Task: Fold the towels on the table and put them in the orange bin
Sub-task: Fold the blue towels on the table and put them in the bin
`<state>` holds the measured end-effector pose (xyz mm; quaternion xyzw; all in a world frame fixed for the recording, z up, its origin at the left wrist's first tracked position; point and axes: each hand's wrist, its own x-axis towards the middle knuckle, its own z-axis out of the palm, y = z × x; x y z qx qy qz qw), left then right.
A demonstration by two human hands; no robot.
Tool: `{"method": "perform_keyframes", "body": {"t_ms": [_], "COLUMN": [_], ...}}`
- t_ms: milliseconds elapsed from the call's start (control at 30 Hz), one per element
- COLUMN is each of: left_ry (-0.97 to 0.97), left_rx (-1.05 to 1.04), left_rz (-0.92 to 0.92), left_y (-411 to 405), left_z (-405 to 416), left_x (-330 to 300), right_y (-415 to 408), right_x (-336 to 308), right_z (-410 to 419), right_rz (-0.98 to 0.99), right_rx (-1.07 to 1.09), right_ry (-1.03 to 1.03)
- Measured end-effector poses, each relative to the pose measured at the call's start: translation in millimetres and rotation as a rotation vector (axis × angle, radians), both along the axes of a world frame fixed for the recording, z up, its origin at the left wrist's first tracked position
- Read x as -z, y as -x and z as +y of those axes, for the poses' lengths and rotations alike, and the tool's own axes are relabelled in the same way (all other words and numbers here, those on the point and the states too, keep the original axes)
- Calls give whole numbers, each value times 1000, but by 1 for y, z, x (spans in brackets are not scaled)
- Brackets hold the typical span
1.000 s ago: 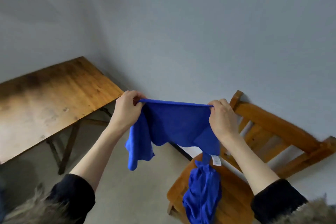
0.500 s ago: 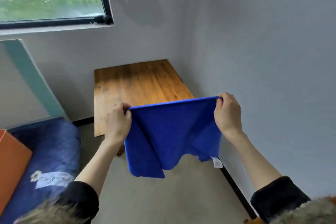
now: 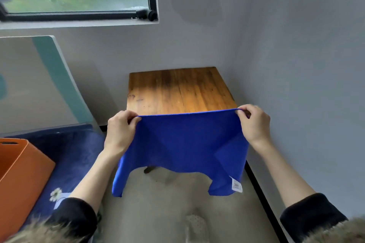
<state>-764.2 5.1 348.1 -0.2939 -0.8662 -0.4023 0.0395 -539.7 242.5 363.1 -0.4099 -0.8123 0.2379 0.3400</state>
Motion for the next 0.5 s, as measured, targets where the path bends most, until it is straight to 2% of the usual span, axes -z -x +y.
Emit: {"method": "perform_keyframes", "body": {"t_ms": [133,333,500], "left_ry": [46,183,243], "left_rx": [-46,-73,-81], "left_rz": [-13,-169,-208], "left_y": [54,116,162], "left_z": [45,115,161], "left_x": [16,54,79], "right_y": [59,128,185], "right_x": [19,60,82], "right_z": [55,132,183], "right_rz": [-30,-158,-263], "right_rx": [-53,-110,-135], "right_ry": [25,132,168]}}
